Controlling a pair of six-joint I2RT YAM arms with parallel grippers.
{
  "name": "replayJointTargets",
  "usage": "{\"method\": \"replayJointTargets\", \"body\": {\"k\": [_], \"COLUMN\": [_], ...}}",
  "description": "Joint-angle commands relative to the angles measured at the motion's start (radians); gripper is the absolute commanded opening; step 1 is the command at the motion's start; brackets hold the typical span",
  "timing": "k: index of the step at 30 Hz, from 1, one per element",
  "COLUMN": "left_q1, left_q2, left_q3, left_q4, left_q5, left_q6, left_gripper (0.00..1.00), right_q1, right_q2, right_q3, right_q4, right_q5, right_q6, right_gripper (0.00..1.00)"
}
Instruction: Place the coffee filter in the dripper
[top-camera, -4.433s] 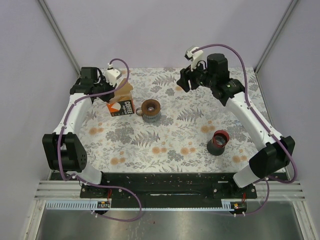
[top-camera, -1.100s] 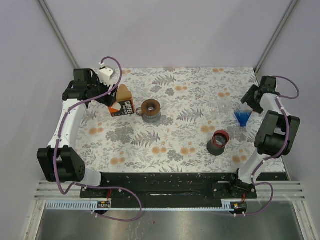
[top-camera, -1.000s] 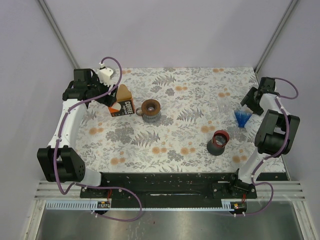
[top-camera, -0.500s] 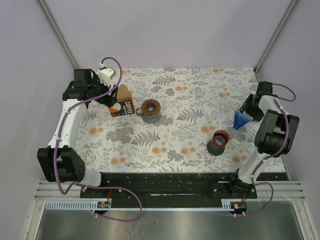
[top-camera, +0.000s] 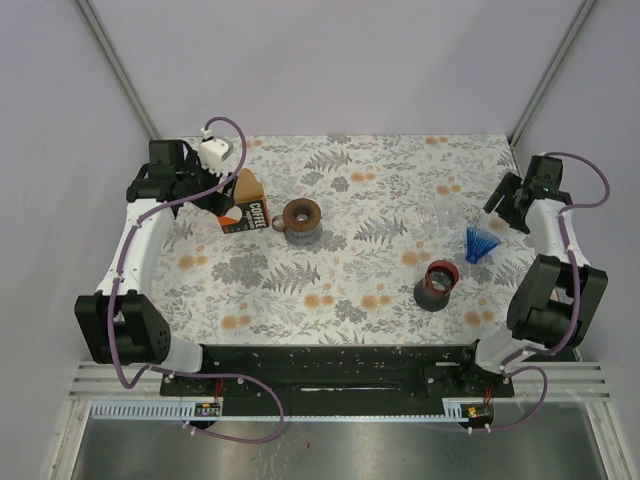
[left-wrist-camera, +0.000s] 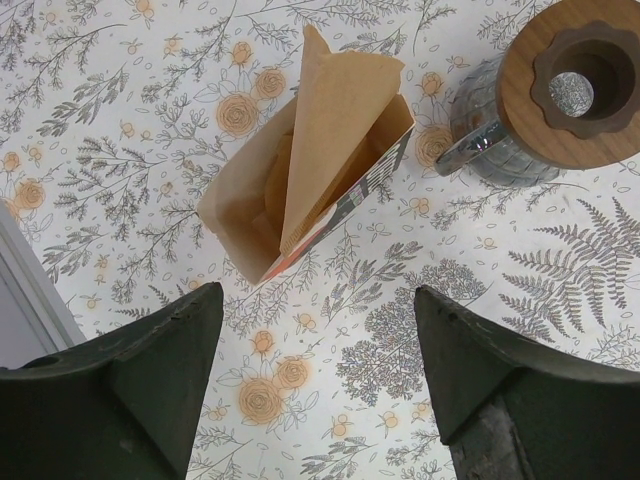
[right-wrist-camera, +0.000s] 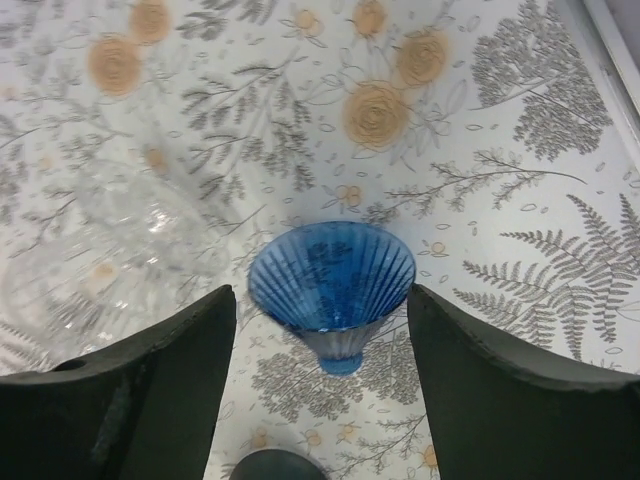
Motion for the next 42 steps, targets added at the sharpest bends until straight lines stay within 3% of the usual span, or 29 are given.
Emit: {"method": "replayJointTargets", "body": {"k": [1, 6, 19, 26, 39, 42], "left_q1": [0.003, 0.003, 0.003, 0.004, 0.004, 0.003], "left_q2": [-0.031, -0.036, -0.037, -0.034, -0.042, -0.043], "left_q3": [-0.002, -0.007, -0.022, -0.018, -0.021, -0.021], "left_q4": [0.048, 0.048, 0.048, 0.048, 0.048, 0.047], "left_q5": [0.022, 0.021, 0.018, 0.024, 0.031, 0.037], "left_q6": [0.021, 0.034, 0.056, 0.053, 0.053, 0.045], "left_gripper": [0.81, 0.81, 0.82, 0.82, 0.82, 0.82], "right_q1": [0.007, 0.01, 0.012, 0.012, 0.012, 0.012], "right_q2": [-0.067, 0.005, 0.09, 0.128, 0.093, 0.047], "right_q3": [-0.029, -0.022, -0.054, -0.074, -0.051, -0.029], "right_q4": [0.037, 0.006, -0.025, -0.034, -0.052, -0.058], "right_q5": [-0.147, -0.307, -0.278, -0.297, -0.252, -0.214], "right_q6": [-0.038, -0.046, -0.041, -0.032, -0.038, -0.032], "right_gripper": [0.77, 0.75, 0.62, 0.49, 0.0, 0.0]}}
